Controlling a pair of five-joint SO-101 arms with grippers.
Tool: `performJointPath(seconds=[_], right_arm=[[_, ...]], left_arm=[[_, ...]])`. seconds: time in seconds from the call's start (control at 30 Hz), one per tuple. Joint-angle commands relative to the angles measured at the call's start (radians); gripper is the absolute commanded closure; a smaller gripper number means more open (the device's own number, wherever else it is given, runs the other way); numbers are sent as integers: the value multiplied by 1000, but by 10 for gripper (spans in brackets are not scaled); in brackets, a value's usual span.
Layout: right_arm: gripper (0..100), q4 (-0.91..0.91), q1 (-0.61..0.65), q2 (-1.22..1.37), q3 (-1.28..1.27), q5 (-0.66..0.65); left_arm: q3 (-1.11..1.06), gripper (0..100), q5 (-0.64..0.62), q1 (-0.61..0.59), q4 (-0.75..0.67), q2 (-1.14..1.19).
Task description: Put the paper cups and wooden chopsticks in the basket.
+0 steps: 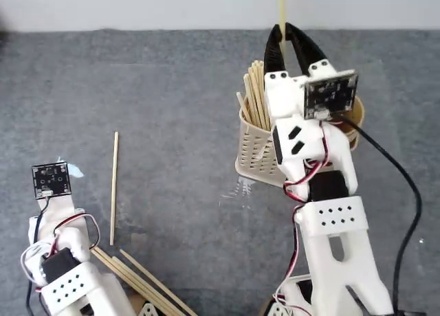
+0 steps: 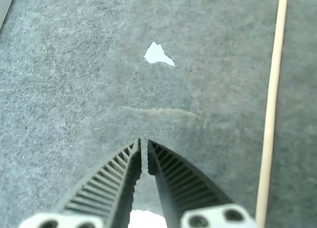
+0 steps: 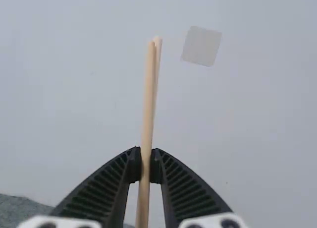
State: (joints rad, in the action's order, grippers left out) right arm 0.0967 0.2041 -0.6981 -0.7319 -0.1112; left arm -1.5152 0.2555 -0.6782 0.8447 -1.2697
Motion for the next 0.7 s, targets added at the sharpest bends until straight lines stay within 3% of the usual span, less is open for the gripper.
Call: performJointPath(seconds=[0.0, 0.13, 0.37, 0.5, 0.67], right_arm=[[991, 81, -5, -8, -28, -6], [980, -2, -5, -16, -77, -3], [807, -188, -4, -61, -87, -2], [849, -317, 21, -194, -87, 25], [982, -687, 117, -424, -92, 34]], left_arm=[[41, 973, 0, 6, -21, -9], [41, 973, 0, 6, -21, -9], [41, 973, 0, 6, -21, -9], [42, 973, 0, 6, -21, -9], [47, 938, -2, 49, -15, -9]])
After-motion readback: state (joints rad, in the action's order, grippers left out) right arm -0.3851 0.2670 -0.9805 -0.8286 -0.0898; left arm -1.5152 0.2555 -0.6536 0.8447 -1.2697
